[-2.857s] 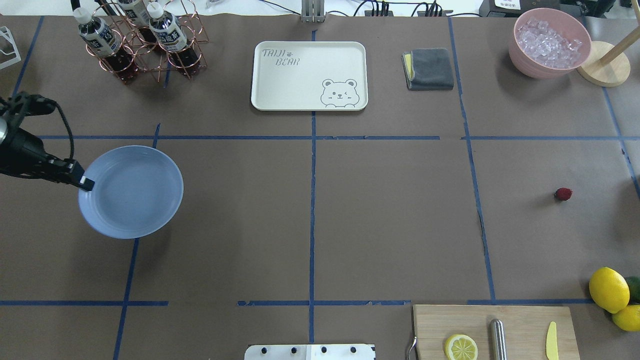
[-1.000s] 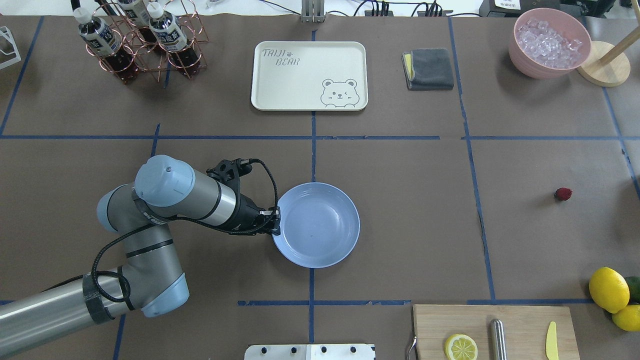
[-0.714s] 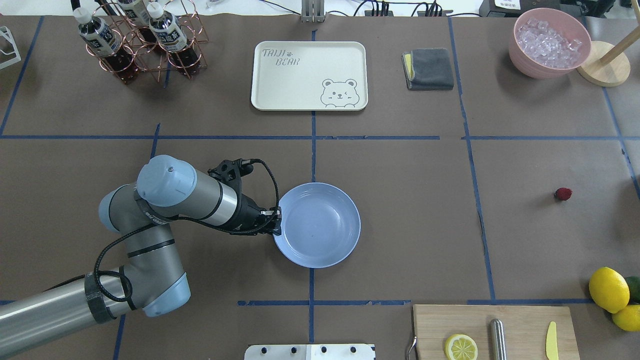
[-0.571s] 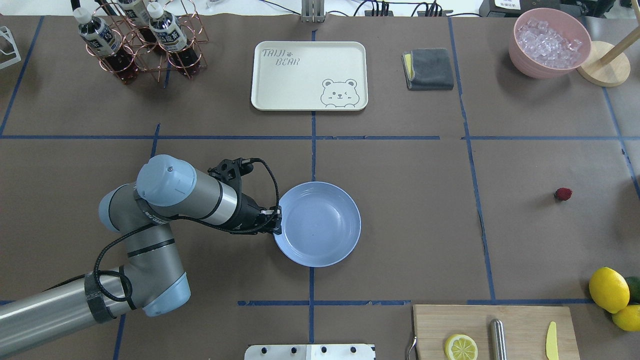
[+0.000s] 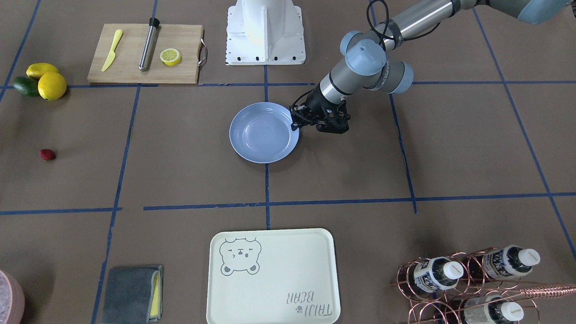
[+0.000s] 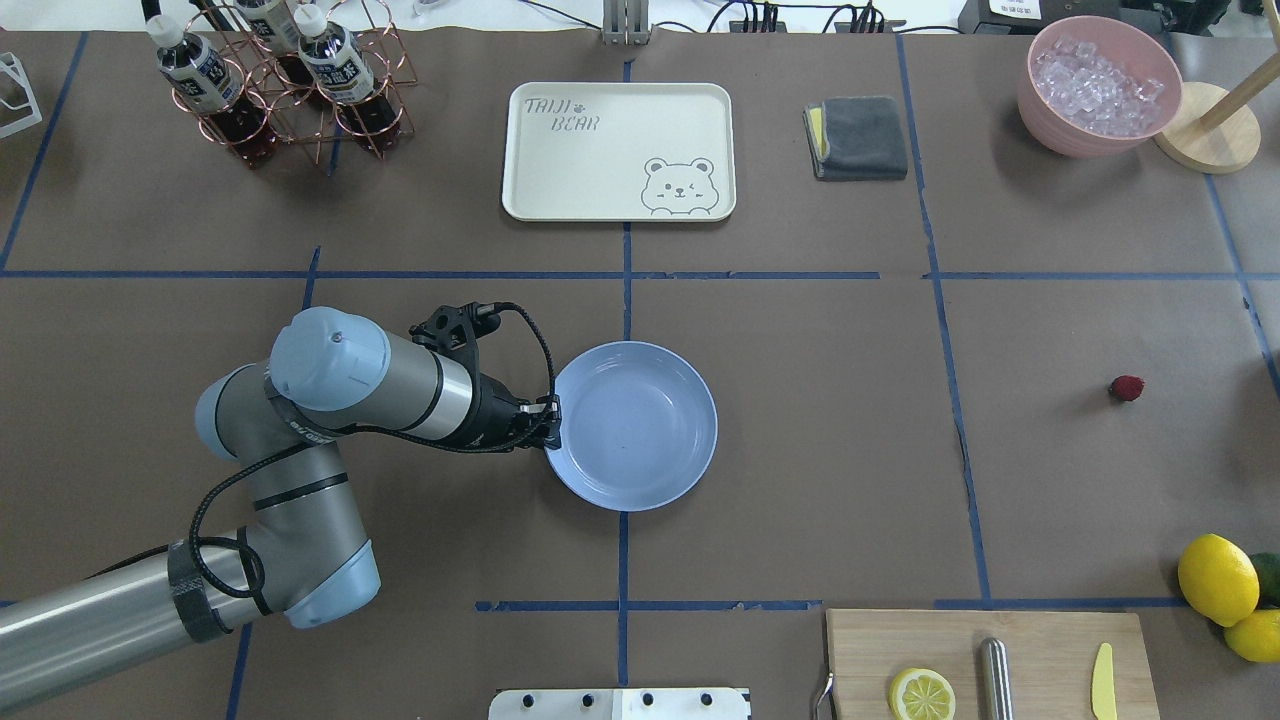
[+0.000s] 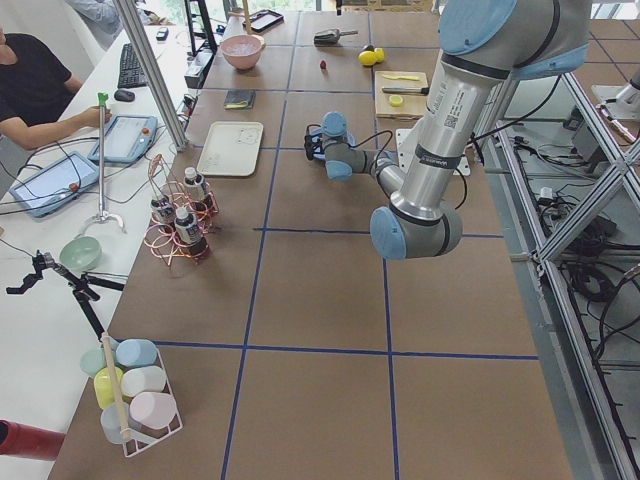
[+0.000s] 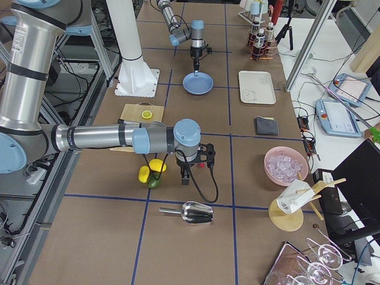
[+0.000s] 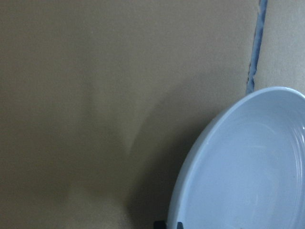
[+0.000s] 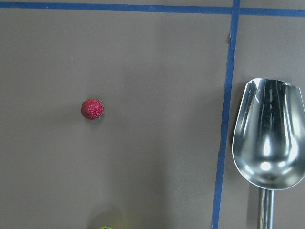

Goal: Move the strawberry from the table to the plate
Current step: 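Grip the plate rim with the left gripper and slide it toward the table center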

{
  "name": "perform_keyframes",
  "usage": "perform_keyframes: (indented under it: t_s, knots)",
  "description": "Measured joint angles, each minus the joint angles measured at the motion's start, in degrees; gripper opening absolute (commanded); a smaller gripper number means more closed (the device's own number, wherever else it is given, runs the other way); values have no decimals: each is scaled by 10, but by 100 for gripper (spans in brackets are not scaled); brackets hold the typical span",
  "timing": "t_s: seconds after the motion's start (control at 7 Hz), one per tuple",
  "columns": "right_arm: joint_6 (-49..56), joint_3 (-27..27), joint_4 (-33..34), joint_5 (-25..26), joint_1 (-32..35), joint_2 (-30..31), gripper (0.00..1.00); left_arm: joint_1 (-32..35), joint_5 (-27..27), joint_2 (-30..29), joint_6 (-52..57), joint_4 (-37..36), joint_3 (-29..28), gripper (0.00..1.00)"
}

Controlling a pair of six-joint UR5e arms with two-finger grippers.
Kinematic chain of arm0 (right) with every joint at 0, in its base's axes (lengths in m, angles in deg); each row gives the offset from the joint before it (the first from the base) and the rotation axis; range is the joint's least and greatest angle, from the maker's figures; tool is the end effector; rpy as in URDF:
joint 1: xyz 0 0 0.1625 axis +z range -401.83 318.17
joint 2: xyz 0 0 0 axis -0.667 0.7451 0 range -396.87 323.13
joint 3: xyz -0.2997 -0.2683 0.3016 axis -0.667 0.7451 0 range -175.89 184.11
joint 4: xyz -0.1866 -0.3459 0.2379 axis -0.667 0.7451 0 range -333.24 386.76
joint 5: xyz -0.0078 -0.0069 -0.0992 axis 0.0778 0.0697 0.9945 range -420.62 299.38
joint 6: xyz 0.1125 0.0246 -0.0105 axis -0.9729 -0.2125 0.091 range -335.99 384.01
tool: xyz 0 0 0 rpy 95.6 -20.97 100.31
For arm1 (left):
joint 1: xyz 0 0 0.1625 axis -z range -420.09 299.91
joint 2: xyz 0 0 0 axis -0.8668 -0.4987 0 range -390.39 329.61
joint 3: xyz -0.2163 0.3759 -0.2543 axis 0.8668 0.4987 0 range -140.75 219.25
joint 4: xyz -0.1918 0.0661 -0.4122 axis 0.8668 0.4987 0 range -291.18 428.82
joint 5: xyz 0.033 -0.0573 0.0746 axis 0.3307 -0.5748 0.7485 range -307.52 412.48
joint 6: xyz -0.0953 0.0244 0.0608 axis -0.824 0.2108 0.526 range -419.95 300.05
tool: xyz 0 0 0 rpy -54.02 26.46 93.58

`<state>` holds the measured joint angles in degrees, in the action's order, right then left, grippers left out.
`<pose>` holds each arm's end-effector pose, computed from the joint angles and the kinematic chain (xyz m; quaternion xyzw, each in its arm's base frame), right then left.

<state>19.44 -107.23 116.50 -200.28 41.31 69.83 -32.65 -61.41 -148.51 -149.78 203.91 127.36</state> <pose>-0.0029 -0.4021 0.6746 -0.0031 -0.4213 -0.0360 0.9062 0.6377 -0.4285 0.3510 -0.0272 0.5940 -0.0701 0.8009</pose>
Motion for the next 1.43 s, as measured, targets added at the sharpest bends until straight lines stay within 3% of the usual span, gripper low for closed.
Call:
perform_keyframes:
  t_s: [0.57,0.71,0.86,1.0,1.43]
  knots:
    - [0,-1,0,0,0,0,100,0,2,-1,-5,0,-6,2]
    - [0,-1,0,-1,0,0,100,0,2,-2,-5,1,-8,31]
    - [0,-1,0,-1,0,0,100,0,2,-3,-5,1,-9,47]
    - [0,-1,0,-1,0,0,100,0,2,-4,-4,1,-9,54]
    - [-1,-2,-2,0,-7,-2,100,17,-2,-1,-5,-2,-2,54]
